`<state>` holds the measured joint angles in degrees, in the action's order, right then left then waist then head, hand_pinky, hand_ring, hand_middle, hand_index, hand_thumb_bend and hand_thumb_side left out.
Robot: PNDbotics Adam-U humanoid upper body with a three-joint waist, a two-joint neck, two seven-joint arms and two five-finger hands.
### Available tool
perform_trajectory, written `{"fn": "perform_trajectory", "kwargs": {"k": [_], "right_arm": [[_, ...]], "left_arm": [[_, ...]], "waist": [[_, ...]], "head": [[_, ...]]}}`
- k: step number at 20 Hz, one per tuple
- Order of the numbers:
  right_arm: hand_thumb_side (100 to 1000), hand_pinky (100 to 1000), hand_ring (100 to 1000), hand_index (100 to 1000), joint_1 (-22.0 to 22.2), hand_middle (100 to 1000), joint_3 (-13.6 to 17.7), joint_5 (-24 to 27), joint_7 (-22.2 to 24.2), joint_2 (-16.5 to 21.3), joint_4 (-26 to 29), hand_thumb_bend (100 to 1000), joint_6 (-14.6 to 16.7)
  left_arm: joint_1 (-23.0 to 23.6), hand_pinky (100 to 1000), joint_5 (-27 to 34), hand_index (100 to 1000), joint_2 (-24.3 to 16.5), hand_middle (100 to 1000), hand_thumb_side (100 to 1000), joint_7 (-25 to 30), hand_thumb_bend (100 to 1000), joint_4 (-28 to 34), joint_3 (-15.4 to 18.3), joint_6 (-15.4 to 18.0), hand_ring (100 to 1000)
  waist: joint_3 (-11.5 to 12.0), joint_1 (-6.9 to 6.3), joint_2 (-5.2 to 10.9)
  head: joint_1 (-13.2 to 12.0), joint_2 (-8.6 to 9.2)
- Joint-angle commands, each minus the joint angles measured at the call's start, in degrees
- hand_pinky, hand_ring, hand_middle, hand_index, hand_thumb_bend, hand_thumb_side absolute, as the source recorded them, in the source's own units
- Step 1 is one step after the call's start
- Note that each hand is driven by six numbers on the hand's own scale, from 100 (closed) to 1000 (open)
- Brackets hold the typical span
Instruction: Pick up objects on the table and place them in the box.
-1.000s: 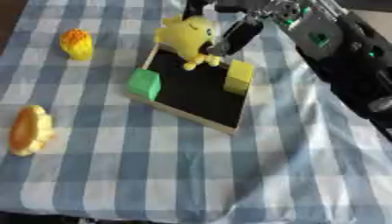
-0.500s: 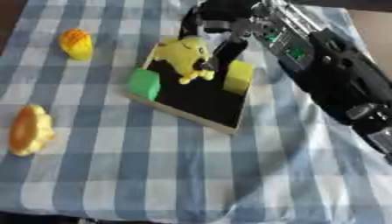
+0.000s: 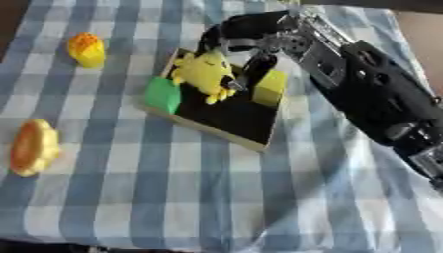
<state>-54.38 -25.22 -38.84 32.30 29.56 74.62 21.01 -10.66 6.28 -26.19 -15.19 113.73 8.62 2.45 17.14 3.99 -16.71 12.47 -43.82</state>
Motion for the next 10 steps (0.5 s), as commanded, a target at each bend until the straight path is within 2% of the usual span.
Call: {"fn": "perform_trajectory", "kwargs": {"k": [1, 10], "right_arm": [[108, 849, 794, 852, -0.76, 802, 2.11, 1.89, -0.55, 2.09, 3.62, 100, -1.27], [100, 849, 752, 837, 0.26, 767, 8.04, 11.69, -1.83, 6.68, 15.0, 100, -5.96]], "left_arm": [[-0.42, 938, 0.07, 792, -0.95, 746, 538, -0.13, 100, 0.86, 0.26, -0.1, 802], [-0.36, 937, -0.07, 792, -1.35, 746, 531, -0.33, 100, 0.86, 0.38, 0.03, 803]], "waist": [[-0.14, -0.03, 1.37], [-0.8, -0.21, 1.45]], "head": [[-0.35, 0.05], [-0.98, -0.06]]}}
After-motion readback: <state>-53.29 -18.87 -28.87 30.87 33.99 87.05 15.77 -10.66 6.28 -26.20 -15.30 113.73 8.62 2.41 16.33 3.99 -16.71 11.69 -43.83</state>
